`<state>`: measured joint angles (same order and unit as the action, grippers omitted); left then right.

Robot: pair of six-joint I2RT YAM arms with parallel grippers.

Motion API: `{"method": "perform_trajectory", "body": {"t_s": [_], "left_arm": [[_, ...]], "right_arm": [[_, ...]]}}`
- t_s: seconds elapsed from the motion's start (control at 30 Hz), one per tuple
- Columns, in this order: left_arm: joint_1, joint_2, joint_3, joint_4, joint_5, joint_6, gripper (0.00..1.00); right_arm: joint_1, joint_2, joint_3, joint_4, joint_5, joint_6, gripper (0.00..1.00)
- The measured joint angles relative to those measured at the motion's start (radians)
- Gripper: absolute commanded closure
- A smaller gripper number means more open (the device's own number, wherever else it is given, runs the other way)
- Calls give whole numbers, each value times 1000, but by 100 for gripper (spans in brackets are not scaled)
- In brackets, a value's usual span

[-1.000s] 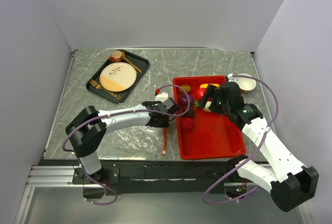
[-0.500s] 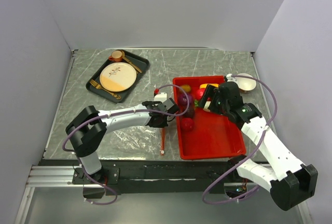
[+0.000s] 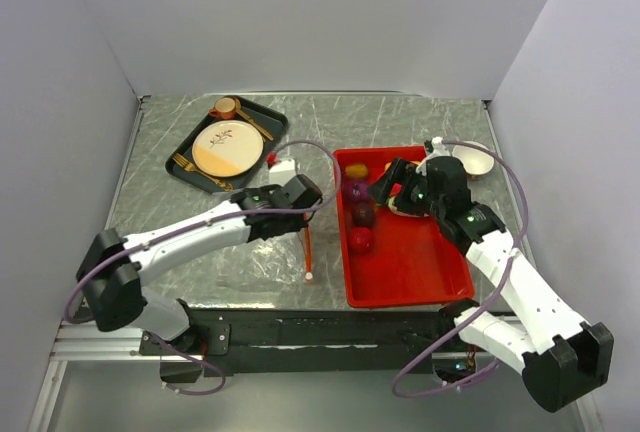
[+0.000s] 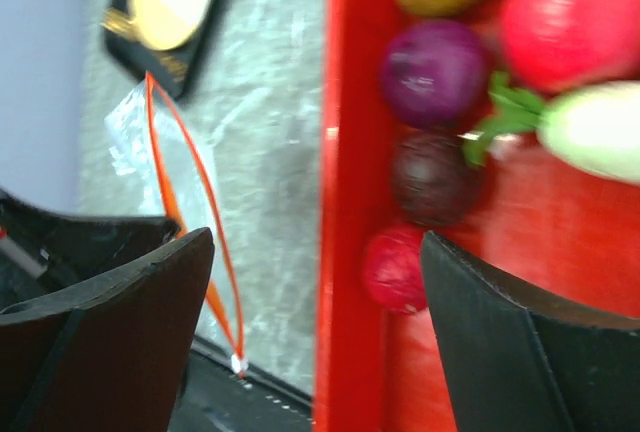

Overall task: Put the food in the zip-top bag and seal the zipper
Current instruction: Pick up the zipper food storage bag at the center of the board, then open the zipper of the food storage bag.

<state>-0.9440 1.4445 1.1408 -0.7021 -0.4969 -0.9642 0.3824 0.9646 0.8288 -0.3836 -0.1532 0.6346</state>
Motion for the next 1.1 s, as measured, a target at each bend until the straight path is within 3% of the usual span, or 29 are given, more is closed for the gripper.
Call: {"method": "perform_trajectory", "body": {"t_s": [0.1, 0.43, 0.8, 1.1], "left_arm": [[22, -41, -16, 2, -6, 0, 97], [31, -102, -70, 34, 11, -2, 94], [31, -167, -90, 107, 79, -1, 94], [31, -169, -93, 119, 101, 0, 94]], "right_arm": [[9, 30, 0, 51, -60, 12, 30], [157, 299, 69, 178, -259, 4, 34], [249, 437, 101, 265, -282, 29, 45], [291, 513, 123, 309, -293, 40, 46]]}}
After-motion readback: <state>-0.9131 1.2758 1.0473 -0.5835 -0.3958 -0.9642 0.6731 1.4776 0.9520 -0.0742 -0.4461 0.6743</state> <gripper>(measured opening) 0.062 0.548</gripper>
